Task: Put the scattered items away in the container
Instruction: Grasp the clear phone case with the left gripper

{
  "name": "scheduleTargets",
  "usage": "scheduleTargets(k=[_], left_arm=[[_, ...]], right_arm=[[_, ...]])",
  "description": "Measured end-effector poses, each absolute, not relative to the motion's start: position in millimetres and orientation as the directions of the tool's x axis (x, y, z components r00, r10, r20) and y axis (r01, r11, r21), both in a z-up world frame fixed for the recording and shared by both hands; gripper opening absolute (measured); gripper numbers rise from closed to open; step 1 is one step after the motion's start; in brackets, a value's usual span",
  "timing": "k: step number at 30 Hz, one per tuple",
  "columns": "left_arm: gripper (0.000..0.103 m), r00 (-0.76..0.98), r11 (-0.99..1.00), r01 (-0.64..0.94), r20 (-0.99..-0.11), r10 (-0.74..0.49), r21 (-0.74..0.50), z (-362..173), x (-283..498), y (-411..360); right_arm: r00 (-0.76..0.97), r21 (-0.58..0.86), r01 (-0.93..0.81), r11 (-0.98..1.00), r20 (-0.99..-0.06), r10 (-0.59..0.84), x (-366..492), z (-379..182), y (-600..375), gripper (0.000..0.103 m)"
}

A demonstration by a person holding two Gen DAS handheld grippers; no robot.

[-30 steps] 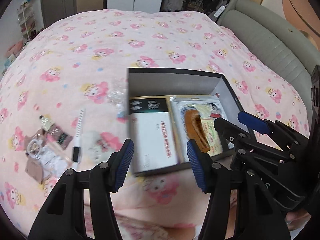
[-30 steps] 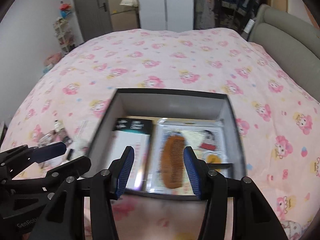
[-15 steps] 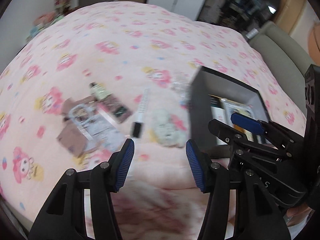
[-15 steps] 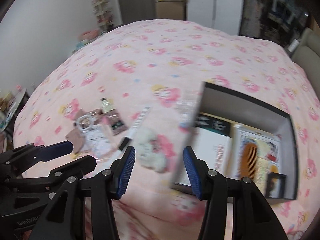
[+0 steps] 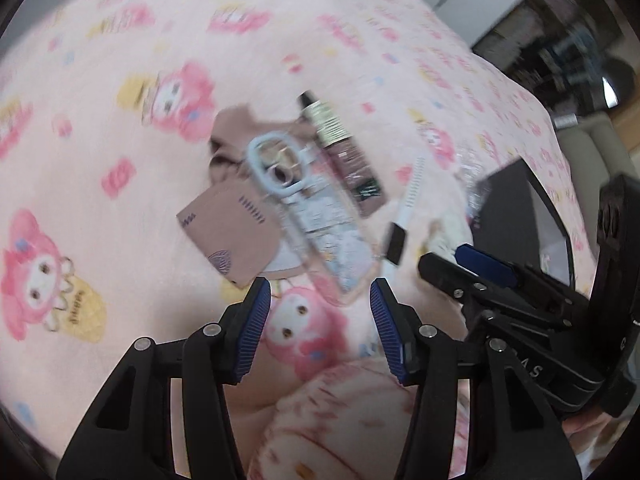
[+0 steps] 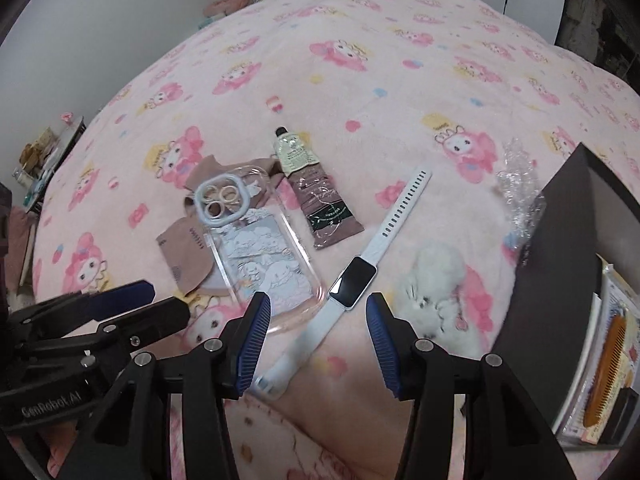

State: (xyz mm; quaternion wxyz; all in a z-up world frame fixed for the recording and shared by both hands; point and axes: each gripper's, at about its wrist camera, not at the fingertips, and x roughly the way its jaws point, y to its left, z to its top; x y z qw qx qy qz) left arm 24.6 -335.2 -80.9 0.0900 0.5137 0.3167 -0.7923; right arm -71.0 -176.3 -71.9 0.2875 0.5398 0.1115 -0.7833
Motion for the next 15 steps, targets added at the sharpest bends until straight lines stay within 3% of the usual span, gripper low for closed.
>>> scheduleTargets(k=[7,12,15], left_arm=[[0.043,-0.444,-0.714,0.484,-0.846,0.296,-0.505,-116.6,3.1,-362.1],[0.042,-0.488,-0.747,0.501,-0.855,0.174,-0.438,-101.0,-10.1,-384.3],[0.042,-0.502,-0.759,0.503,-0.855,0.132,-0.413,-97.6,-23.7,-400.2]], right_arm=[[-0.198,0.154,0.594,-0.79,-0.923,-0.329,-96.6,-102.8,-195.4,0.047],[-0.103,0.205,0.583,-0.786,-0.941,-0.322,-98.4,-119.5,-192.7,0.047],[0.043,0.349,0.527,-0.775,-0.922,-0.386,-99.2,-129.5,-183.1,0.047]])
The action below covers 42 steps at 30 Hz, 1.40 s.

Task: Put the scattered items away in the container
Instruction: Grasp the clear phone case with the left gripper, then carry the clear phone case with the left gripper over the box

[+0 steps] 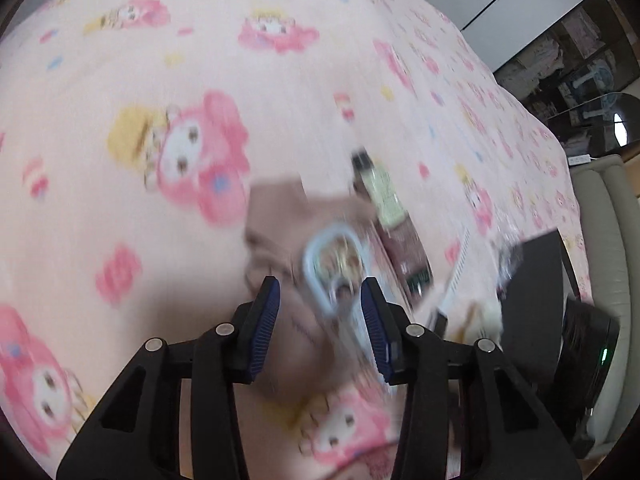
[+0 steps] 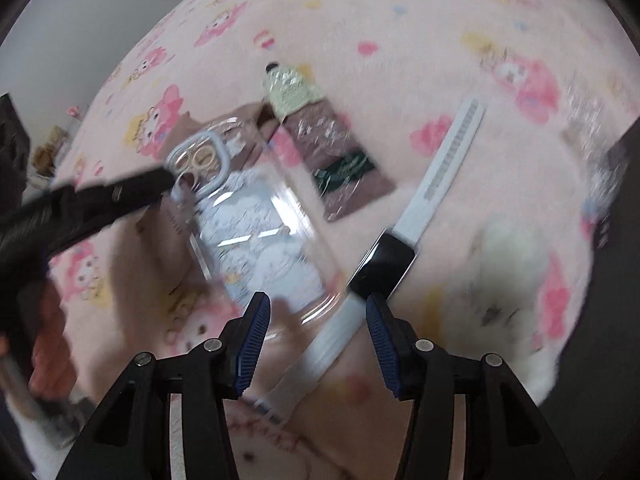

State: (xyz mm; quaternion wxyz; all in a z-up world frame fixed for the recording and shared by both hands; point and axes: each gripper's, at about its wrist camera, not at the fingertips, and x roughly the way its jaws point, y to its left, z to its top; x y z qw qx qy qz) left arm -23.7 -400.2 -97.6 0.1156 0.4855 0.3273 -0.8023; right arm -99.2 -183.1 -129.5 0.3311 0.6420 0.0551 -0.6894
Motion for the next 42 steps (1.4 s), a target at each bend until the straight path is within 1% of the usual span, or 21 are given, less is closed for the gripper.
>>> scheduleTargets(k=[1,4,5,7,10,13,16,18,21,23,25,27,28,32,35,40,42], left_arm=[[0.042,-0.509,-0.76,0.5,-0.851,0.131,-0.416,-98.8,-29.2,-403.6],[0.041,-0.497,-0.768,0.501,-0.859,0.122,-0.399,-107.5,-45.2,-409.1],[0.04,-0.489,-0.772,0.502,-0.864,0.119,-0.39,-110.0,-48.7,-409.3],[0.032,-0.478,-0.78,0.498,-0.87,0.119,-0.38,-114.3,-51.8,-408.4],[0.031,-0.476,-0.782,0.498,-0.872,0.115,-0.375,-113.8,-45.7,-406.8],[0.029,-0.474,-0.775,0.506,-0.873,0.116,-0.378,-106.4,-30.6,-405.2],[0.029,-0.454,-0.769,0.527,-0.885,0.105,-0.361,-101.9,-8.8,-400.4],[0.029,-0.438,-0.752,0.542,-0.89,0.127,-0.374,-102.7,6.9,-397.9],[0.029,-0.416,-0.74,0.554,-0.896,0.153,-0.383,-104.5,30.2,-395.6],[0.029,-0.419,-0.729,0.562,-0.894,0.156,-0.391,-105.2,39.3,-397.8],[0.029,-0.433,-0.721,0.571,-0.89,0.142,-0.393,-106.1,40.2,-400.1],[0.029,-0.438,-0.713,0.584,-0.89,0.125,-0.388,-109.6,37.4,-403.9],[0.029,-0.446,-0.712,0.581,-0.886,0.127,-0.394,-111.1,33.8,-404.6],[0.03,-0.444,-0.695,0.582,-0.881,0.162,-0.421,-121.6,27.2,-403.8],[0.034,-0.43,-0.719,0.573,-0.891,0.146,-0.394,-117.7,31.0,-396.2],[0.035,-0.436,-0.688,0.584,-0.882,0.181,-0.43,-119.5,39.3,-398.3],[0.035,-0.443,-0.694,0.576,-0.878,0.179,-0.432,-111.3,40.7,-392.8]], right_arm=[[0.075,0.375,0.514,-0.771,-0.915,-0.396,-99.4,-132.6,-181.7,0.047],[0.106,0.396,0.497,-0.772,-0.911,-0.399,-102.9,-139.2,-181.3,0.047],[0.118,0.399,0.493,-0.773,-0.911,-0.394,-104.5,-142.5,-182.3,0.047],[0.129,0.402,0.486,-0.776,-0.911,-0.391,-106.6,-146.7,-184.1,0.047],[0.127,0.397,0.483,-0.78,-0.914,-0.386,-108.8,-150.4,-187.8,0.048],[0.112,0.415,0.461,-0.785,-0.904,-0.412,-112.9,-148.4,-186.9,0.048],[0.063,0.412,0.472,-0.779,-0.898,-0.436,-117.0,-135.6,-189.8,0.048],[0.028,0.399,0.488,-0.776,-0.896,-0.443,-120.0,-126.4,-193.1,0.048],[0.009,0.428,0.481,-0.765,-0.875,-0.484,-125.1,-111.0,-188.0,0.048],[-0.017,0.401,0.496,-0.77,-0.882,-0.471,-121.4,-104.1,-183.5,0.048],[0.017,0.402,0.506,-0.763,-0.889,-0.457,-112.9,-111.1,-177.5,0.048],[0.095,0.448,0.495,-0.744,-0.88,-0.466,-109.0,-122.6,-176.7,0.048],[0.123,0.448,0.493,-0.745,-0.884,-0.45,-107.5,-130.0,-178.3,0.048],[0.098,0.402,0.513,-0.758,-0.905,-0.414,-102.3,-139.7,-186.9,0.049],[0.089,0.406,0.537,-0.739,-0.899,-0.429,-101.0,-135.9,-188.0,0.05],[0.047,0.396,0.548,-0.736,-0.894,-0.446,-98.3,-123.5,-184.9,0.049],[0.027,0.38,0.559,-0.737,-0.897,-0.442,-93.9,-116.8,-183.4,0.048]])
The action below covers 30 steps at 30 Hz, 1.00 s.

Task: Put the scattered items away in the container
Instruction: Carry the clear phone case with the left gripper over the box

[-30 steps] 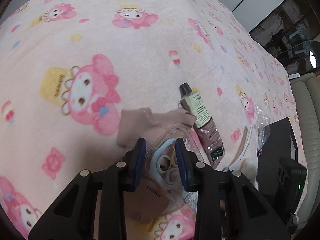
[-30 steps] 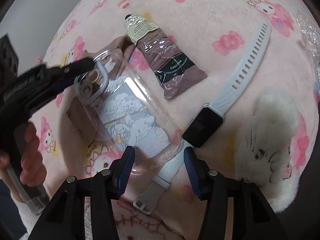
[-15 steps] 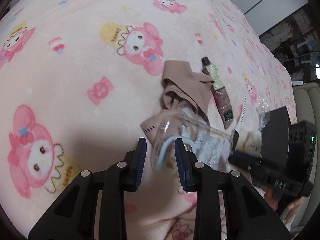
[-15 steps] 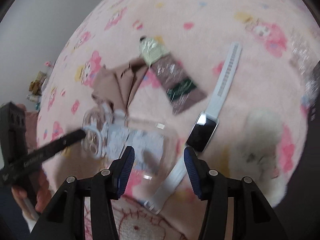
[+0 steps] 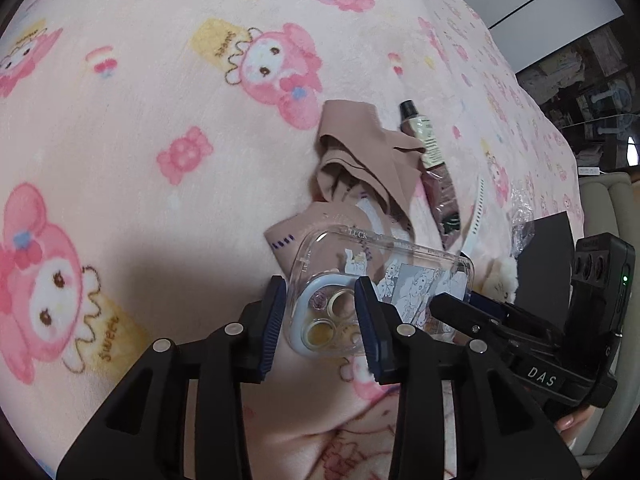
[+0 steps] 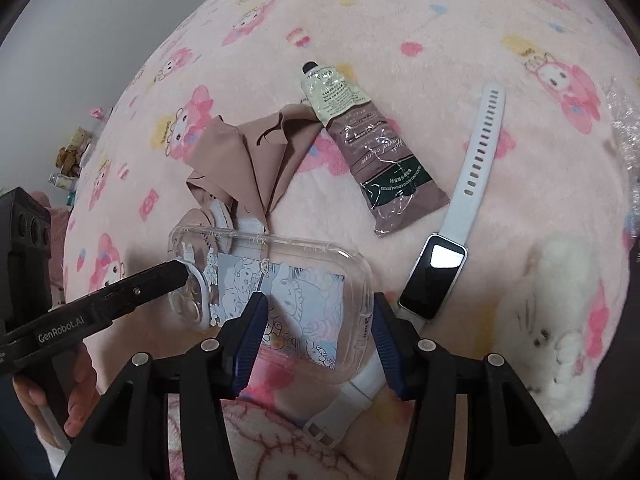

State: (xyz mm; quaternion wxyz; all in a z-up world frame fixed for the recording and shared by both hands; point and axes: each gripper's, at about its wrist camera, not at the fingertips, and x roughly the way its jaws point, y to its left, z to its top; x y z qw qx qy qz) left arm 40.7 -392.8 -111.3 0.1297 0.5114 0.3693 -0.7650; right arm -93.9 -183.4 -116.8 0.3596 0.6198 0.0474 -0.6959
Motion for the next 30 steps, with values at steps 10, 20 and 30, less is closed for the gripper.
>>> scheduleTargets(k=[10,20,30], left_arm=[[0.036,-0.556,-0.786,0.406,-0.808,0.193,-0.467,-20.9,27.2,-326.1],[0.036,-0.551,-0.866,0.162,-0.772,0.319,-0.473,28.1,-57.9,-183.6],[0.037,-0.406,-0.89,0.075,-0.829,0.385,-0.45,-18.6,-163.8,-57.8]], right_arm=[[-0.179,0.343,0.534,-0.773,-0.848,-0.499,-87.0,-31.0,-138.3,0.048],[-0.338,0.287,0.415,-0.864,-0.833,-0.438,-107.8,27.3,24.2,0.048],[-0.355,0.265,0.241,-0.933,-0.871,-0.34,-170.7,-9.3,154.0,0.048]])
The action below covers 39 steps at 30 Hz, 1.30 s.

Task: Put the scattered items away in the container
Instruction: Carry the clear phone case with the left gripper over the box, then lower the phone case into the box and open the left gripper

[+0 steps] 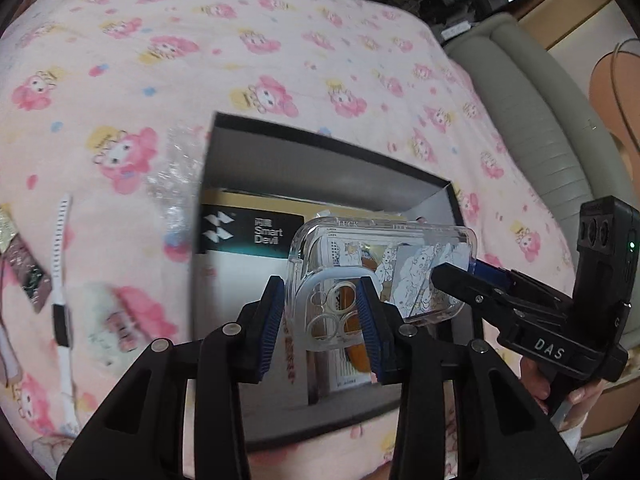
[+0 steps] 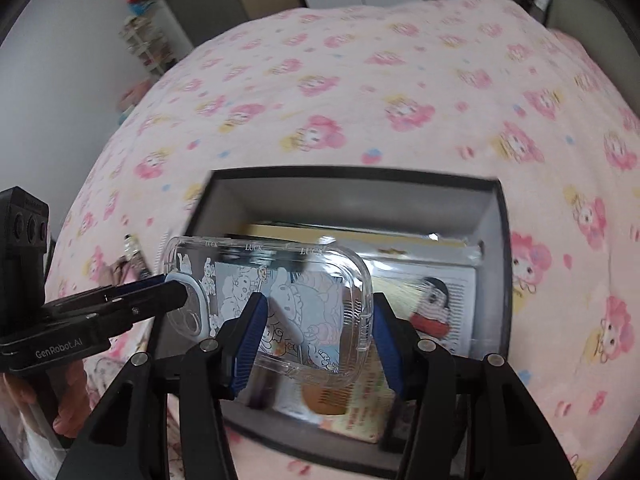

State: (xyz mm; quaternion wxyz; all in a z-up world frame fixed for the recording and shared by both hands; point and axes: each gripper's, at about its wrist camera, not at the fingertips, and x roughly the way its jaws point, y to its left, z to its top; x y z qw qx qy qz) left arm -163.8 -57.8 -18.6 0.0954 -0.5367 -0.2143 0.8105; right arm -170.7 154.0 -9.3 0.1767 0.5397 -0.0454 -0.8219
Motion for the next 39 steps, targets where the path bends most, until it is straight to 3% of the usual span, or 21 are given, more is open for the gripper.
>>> scheduleTargets(k=[4,12,24,27,32,36,39], left_arm=[[0.038,-0.362,-0.909,0.105,-0.867,0.343,-0.403,-40.5,-178.6,-45.0],[0.038,-0.333,-0.883,0.145,-0.862,0.382,-0.447,-61.9,-192.4,-35.5],[0.038,-0.308,-0.898,0.17,-0.887,0.343,-0.406,-80.5,-208.6,-14.7],[0.038,-0.315,-0.897,0.183,-0.889,0.334,-0.402,-78.7,-201.1,-17.1],[0.038,-0.3,-0.896,0.159,-0.885,0.357,-0.415,-85.8,-210.0,-7.3],[0.037,-0.274,-0.862,0.102,-0.847,0.456,-0.497,-87.7,-217.3,8.2],[0.037,-0.307,-0.872,0.116,-0.852,0.423,-0.475,-81.9,-215.9,6.4]], right_arm=[[-0.3,0.304,0.202,-0.931,-0.886,-0.354,-180.7,-45.1,167.4,0.048],[-0.333,0.272,0.21,-0.939,-0.883,-0.33,-198.7,-49.7,174.3,0.048],[-0.417,0.092,0.15,-0.984,-0.897,-0.147,-201.3,-57.1,182.9,0.049],[-0.453,0.123,0.131,-0.984,-0.875,-0.17,-199.2,-46.5,188.2,0.049],[-0.348,0.214,0.172,-0.962,-0.9,-0.262,-199.4,-58.5,181.0,0.049],[-0.381,0.099,0.154,-0.983,-0.912,-0.152,-194.8,-60.4,181.0,0.048],[-0.418,0.067,0.128,-0.989,-0.901,-0.115,-195.2,-54.6,186.1,0.048]])
